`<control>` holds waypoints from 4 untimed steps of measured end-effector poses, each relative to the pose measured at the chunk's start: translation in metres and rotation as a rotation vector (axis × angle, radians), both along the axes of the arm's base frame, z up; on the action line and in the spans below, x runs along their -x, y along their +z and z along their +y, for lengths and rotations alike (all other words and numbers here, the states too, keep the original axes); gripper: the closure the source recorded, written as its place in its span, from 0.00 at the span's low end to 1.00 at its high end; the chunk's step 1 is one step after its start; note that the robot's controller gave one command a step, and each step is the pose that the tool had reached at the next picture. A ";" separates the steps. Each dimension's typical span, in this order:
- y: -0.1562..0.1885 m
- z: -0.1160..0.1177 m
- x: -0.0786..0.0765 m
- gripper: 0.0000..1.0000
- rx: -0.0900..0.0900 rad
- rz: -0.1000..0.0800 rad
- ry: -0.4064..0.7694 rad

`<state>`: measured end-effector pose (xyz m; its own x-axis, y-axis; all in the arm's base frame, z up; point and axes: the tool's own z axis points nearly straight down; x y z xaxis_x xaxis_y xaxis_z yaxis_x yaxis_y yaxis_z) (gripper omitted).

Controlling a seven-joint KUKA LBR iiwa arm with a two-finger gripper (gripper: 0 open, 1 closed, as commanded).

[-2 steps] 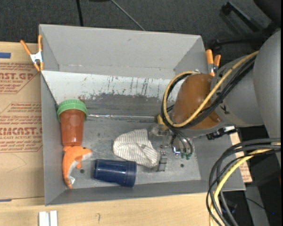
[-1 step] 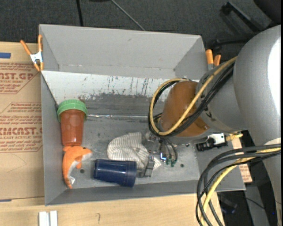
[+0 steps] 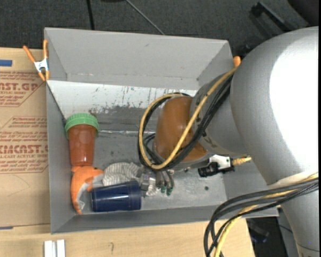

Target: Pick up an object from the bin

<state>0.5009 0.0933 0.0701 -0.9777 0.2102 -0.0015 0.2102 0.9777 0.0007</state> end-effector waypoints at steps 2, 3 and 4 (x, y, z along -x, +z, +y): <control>0.004 0.010 0.001 1.00 0.000 0.005 0.002; 0.024 0.008 0.003 1.00 0.001 0.011 0.002; 0.045 0.008 0.001 1.00 0.000 0.004 0.001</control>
Offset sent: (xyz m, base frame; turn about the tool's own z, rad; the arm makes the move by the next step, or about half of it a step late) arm 0.0001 -0.0002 0.0713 0.0000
